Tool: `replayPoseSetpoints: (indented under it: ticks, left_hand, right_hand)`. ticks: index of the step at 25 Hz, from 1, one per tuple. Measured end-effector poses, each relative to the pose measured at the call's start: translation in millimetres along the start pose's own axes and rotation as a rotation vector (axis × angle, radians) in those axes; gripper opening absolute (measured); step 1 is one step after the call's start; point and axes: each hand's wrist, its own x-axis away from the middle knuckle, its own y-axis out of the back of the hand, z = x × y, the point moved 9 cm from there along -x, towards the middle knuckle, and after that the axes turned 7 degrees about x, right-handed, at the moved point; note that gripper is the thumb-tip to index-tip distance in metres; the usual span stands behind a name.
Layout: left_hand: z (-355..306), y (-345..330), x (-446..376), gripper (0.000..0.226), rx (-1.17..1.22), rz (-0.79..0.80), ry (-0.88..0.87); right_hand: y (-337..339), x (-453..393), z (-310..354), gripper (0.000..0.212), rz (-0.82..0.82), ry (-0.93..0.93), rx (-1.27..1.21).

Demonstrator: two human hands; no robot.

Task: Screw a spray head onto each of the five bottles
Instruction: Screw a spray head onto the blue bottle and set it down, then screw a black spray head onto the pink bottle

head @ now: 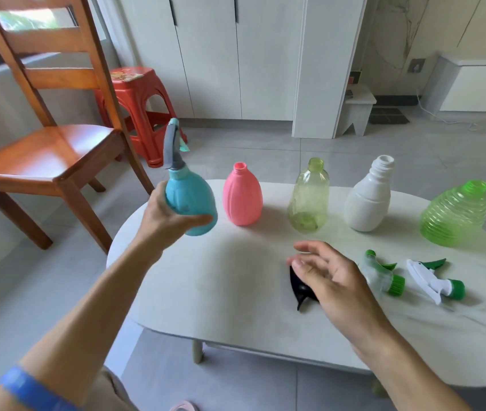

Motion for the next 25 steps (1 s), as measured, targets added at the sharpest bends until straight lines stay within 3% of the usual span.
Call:
replayPoseSetpoints:
  ticks: [6,13,18,21,23,25]
  left_hand:
    - [48,-3,-64,0.090,-0.037,-0.012,0.071]
    - [60,-9,-80,0.088,-0.091,0.095,0.169]
    - [74,14,-25,0.110,-0.235,0.041,0.409]
    - [58,8,15,0.079,-0.401,0.159,0.425]
    - [39,-23,44,0.051,-0.466,0.341,0.367]
    - [18,-54,61,0.036,-0.517,0.406,0.223]
  right_hand:
    - [2,-2,-3,0.020,0.032,0.063,0.139]
    - [-25,4,-9,0.020,0.114,0.093,0.382]
    - [-50,33,8,0.033,0.303,0.385,0.890]
    - [-53,45,9,0.033,0.406,0.401,0.961]
    - [-38,41,10,0.031,0.337,0.358,0.954]
    - [-15,28,12,0.026,0.161,0.338,0.978]
